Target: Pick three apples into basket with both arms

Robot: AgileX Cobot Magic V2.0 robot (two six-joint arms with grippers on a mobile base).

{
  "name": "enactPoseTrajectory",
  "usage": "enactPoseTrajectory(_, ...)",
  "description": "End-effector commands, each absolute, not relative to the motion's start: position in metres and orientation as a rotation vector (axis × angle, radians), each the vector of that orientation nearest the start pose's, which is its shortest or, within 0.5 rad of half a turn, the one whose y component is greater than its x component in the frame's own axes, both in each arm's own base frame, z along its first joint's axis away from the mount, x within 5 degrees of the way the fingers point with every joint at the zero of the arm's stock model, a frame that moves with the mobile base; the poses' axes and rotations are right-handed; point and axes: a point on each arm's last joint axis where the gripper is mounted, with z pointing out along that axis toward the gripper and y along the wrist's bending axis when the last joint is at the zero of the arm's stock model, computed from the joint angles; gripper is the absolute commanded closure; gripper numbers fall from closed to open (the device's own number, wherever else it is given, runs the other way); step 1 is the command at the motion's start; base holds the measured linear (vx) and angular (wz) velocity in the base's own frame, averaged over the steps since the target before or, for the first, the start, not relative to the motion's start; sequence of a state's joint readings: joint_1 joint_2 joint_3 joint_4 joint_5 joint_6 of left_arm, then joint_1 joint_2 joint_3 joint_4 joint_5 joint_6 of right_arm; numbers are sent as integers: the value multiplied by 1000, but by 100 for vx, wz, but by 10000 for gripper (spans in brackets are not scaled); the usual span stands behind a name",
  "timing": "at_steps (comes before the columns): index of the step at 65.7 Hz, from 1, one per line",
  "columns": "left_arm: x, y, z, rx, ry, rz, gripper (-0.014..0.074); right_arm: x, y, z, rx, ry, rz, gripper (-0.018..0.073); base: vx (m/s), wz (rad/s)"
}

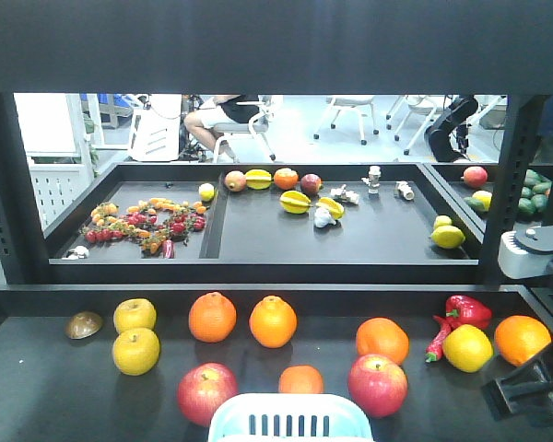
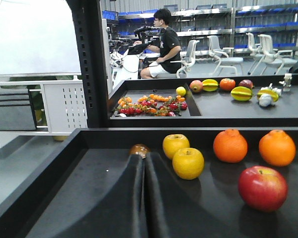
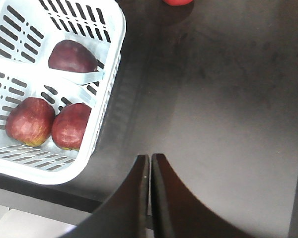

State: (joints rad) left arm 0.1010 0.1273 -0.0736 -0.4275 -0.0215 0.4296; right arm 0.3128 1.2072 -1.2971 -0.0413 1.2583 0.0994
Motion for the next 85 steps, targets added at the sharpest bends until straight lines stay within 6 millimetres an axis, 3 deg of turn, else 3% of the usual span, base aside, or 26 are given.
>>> enactPoseTrajectory(1, 65, 9, 242, -104, 1443, 89, 604, 208, 61, 400, -281, 2574, 81, 566, 0, 0)
enactPoseTrajectory(22, 66, 7, 232, -116, 1542, 39, 604, 208, 61, 400, -281, 2574, 81, 566, 0, 0)
enactPoseTrajectory(38, 67, 7, 200, -195, 1661, -25, 604, 208, 61, 400, -281, 2574, 81, 566, 0, 0)
enactPoseTrajectory(51, 67, 7, 198, -129, 1685, 36, 604, 208, 61, 400, -281, 2574, 81, 566, 0, 0)
enactPoseTrajectory(85, 67, 6, 196, -168, 1707, -3, 604, 208, 61, 400, -281, 2574, 81, 566, 0, 0)
